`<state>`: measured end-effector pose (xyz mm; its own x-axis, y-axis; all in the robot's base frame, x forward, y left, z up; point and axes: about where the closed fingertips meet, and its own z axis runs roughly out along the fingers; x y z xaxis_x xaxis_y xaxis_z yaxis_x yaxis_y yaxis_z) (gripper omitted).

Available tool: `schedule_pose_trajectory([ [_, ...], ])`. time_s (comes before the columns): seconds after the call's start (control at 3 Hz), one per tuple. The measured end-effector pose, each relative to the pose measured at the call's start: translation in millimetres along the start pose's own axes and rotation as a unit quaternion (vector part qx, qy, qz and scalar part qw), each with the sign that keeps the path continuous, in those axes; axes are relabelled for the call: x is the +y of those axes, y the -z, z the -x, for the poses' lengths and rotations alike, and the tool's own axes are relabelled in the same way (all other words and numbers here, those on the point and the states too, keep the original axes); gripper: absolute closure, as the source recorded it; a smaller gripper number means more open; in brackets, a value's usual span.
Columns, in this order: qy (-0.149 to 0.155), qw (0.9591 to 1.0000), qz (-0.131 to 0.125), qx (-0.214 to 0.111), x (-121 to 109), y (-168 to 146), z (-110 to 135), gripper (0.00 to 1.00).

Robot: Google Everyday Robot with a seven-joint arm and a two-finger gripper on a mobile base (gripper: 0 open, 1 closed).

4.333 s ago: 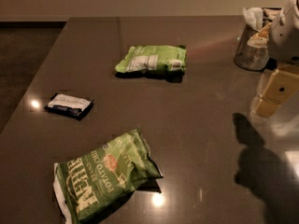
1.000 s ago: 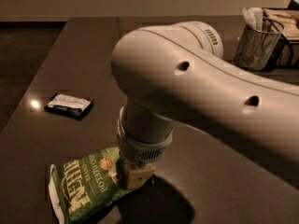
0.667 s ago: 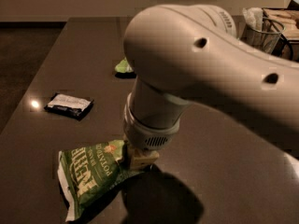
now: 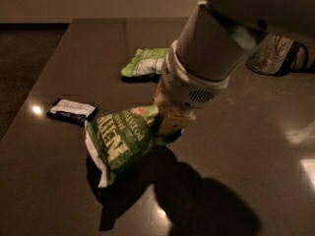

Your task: Pick green jalapeno chip bag

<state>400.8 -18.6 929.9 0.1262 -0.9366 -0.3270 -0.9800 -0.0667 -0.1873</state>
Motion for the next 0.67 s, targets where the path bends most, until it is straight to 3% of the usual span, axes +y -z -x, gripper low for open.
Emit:
schedule_pose_trajectory([
  [0.33, 0.002, 0.9997, -0.024, -0.005, -21.0, 32.5, -5.2, 1.0],
  [0.67, 0.006, 0.9994, -0.034, -0.007, -21.4, 41.4, 0.0, 1.0],
])
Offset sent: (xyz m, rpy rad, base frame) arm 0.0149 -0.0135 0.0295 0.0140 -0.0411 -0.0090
